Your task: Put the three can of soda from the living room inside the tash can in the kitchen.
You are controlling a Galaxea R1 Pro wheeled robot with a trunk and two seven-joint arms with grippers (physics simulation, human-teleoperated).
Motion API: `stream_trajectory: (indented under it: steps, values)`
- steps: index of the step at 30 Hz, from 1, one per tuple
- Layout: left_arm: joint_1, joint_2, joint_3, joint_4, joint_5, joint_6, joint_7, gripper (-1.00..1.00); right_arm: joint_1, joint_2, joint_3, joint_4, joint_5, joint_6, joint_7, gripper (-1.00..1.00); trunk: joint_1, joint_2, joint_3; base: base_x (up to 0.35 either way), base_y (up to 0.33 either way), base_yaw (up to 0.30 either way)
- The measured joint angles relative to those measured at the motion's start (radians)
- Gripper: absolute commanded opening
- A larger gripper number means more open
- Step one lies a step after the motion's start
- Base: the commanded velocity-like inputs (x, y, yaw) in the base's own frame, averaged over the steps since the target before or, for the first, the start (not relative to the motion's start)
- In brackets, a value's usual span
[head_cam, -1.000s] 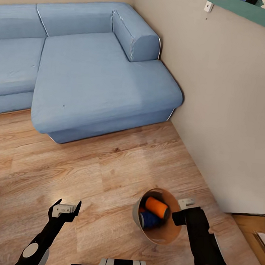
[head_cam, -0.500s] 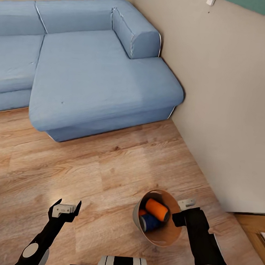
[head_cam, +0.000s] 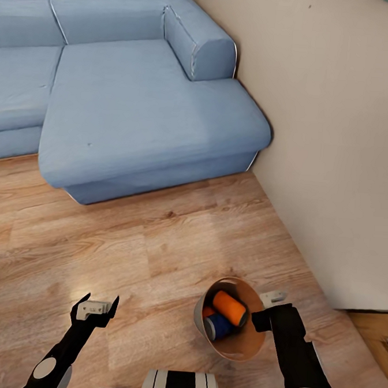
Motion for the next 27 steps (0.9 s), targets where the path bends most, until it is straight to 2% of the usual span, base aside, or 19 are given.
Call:
stream_trajectory:
  steps: [12,15,17,27]
  values:
    - [0.0,0.0,0.0,0.0,0.0,0.0,0.0,1.0,0.0,0.0,0.0,0.018,0.001,0.0,-0.001,-1.0,0.046,-0.084,-0.038,0.0,0.0,0.0]
    - [0.0,0.0,0.0,0.0,0.001,0.0,0.0,1.0,0.0,0.0,0.001,0.019,0.001,0.0,-0.001,-1.0,0.046,-0.084,-0.038,0.0,0.0,0.0]
    - [-0.009,0.002,-0.002,0.011,0.001,0.0,0.0,1.0,0.0,-0.002,0.011,0.031,0.02,-0.008,0.001,-1.0,0.046,-0.084,-0.038,0.0,0.0,0.0]
    - [-0.009,0.002,-0.002,0.027,0.0,0.0,0.0,1.0,0.0,-0.002,0.011,0.031,0.117,-0.009,0.0,-1.0,0.046,-0.084,-0.038,0.0,0.0,0.0]
